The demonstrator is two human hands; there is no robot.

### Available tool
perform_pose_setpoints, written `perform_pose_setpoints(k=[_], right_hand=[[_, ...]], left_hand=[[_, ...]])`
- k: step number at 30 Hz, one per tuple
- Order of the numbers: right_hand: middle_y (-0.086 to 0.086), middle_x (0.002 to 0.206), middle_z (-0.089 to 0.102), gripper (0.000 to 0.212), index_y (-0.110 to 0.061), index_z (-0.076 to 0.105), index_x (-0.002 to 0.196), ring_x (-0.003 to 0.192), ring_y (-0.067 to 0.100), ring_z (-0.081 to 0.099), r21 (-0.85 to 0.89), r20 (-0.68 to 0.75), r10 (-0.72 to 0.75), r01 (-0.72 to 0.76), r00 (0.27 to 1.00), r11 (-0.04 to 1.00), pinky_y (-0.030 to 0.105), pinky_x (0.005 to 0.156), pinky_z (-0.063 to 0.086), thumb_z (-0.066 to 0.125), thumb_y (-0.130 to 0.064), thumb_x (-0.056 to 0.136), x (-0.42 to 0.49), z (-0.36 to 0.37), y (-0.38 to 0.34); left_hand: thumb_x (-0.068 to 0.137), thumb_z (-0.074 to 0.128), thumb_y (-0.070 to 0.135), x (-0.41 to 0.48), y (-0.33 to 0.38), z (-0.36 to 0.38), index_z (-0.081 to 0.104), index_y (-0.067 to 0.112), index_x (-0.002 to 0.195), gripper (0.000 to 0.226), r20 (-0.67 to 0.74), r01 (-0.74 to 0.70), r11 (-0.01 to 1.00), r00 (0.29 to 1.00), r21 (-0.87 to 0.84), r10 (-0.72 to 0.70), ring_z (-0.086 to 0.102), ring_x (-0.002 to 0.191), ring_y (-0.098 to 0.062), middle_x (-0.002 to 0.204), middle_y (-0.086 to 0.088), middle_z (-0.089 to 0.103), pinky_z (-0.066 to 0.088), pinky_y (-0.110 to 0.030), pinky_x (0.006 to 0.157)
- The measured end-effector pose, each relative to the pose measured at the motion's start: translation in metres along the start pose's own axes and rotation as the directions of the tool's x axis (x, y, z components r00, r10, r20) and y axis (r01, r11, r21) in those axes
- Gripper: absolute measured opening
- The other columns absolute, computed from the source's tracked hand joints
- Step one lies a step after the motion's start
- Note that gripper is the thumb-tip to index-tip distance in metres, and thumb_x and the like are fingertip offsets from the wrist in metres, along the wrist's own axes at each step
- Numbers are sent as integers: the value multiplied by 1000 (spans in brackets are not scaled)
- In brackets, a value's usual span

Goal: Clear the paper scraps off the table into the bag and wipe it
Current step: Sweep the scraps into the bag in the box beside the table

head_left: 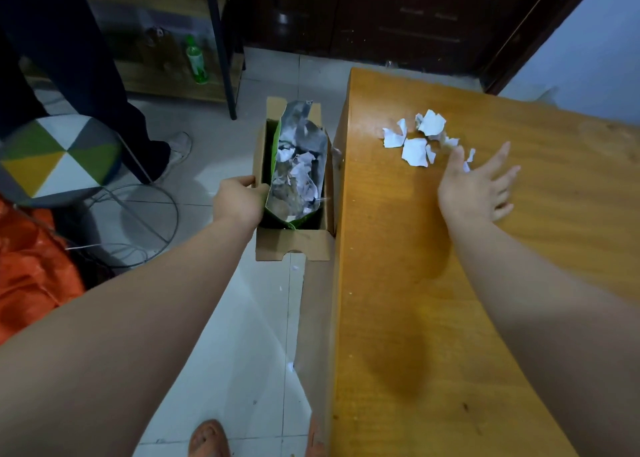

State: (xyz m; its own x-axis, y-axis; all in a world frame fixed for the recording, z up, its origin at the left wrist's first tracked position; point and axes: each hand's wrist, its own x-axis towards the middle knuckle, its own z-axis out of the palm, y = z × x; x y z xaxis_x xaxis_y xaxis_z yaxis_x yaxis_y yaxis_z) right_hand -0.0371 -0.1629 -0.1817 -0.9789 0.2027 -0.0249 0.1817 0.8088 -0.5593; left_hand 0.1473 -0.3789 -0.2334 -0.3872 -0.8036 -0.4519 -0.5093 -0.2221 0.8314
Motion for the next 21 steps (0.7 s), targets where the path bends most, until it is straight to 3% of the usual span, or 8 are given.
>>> perform_pose_setpoints(k=[4, 9, 15, 18, 21], right_hand=[[13, 158, 5, 68, -31, 7, 150, 142, 30, 22, 131, 28, -154, 149, 988, 980, 45, 116, 17, 30, -59, 92, 9, 4, -5], [5, 158, 12, 59, -28, 17, 149, 140, 17, 26, 308, 122, -272, 224, 955, 925, 35, 113, 23, 32, -51, 96, 22, 8, -23], [2, 155, 22, 63, -30, 24, 146, 141, 20, 26, 222, 221, -401, 355, 889, 908, 44, 114, 23, 29, -61, 91, 42, 20, -35], [1, 153, 27, 60, -28, 28, 146, 142, 17, 23, 217, 257, -449, 401, 856, 890, 40, 116, 19, 30, -57, 94, 51, 21, -41], [-1, 155, 26, 61, -30, 30, 145, 144, 16, 20, 138, 289, -527, 510, 799, 849, 45, 117, 15, 27, -61, 92, 52, 24, -42]], left_hand=[[66, 67, 40, 8, 4, 6, 77, 24, 98, 37, 84, -4, 1000, 996, -23, 5, 71, 85, -26, 90, -4, 76, 59, -44, 84], [64, 69, 39, 17, 5, 13, 78, 26, 96, 36, 100, 3, 998, 995, -70, 4, 71, 88, -26, 93, -3, 75, 59, -40, 84], [65, 71, 36, 21, 3, 15, 77, 22, 100, 38, 139, -7, 992, 990, -123, 24, 71, 88, -24, 96, -4, 75, 59, -37, 83], [70, 71, 34, 29, 4, 14, 77, 21, 100, 33, 133, -20, 996, 991, -90, 32, 71, 86, -26, 97, -6, 75, 59, -38, 82], [68, 68, 38, 33, 8, 20, 76, 21, 93, 31, 78, -16, 999, 997, -38, 19, 70, 89, -28, 94, -5, 74, 58, -41, 85]])
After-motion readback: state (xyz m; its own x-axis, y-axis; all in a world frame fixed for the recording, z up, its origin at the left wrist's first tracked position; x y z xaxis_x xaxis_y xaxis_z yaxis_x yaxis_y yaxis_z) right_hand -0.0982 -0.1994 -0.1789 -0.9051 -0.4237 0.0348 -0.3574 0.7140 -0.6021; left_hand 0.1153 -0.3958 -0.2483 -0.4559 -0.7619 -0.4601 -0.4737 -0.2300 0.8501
